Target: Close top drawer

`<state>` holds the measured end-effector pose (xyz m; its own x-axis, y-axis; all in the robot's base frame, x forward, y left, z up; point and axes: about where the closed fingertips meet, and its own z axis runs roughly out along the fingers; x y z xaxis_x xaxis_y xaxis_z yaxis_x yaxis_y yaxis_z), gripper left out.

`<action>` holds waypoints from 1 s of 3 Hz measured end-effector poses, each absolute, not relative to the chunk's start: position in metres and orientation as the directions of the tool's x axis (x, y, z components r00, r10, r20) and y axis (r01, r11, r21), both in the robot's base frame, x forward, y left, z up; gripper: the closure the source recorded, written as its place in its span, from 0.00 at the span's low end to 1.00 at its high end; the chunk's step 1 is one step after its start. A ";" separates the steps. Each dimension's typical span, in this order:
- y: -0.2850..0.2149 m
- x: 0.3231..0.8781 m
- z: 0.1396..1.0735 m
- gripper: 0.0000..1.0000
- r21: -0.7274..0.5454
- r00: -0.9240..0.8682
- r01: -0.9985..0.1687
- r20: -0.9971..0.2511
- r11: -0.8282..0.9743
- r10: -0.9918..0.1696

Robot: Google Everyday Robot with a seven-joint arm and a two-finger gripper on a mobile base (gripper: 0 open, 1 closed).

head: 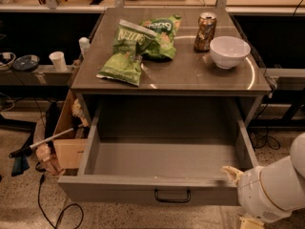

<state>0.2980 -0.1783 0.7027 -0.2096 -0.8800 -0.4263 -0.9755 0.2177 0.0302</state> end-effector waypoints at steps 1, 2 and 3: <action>-0.178 0.298 0.703 0.15 0.030 -0.210 -0.976 -0.426 0.218 -0.880; -0.178 0.298 0.703 0.38 0.030 -0.210 -0.976 -0.426 0.218 -0.880; -0.178 0.298 0.703 0.61 0.030 -0.210 -0.976 -0.426 0.218 -0.880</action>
Offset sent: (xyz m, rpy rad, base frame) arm 0.0000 0.0000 0.0000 0.0000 0.0000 0.0000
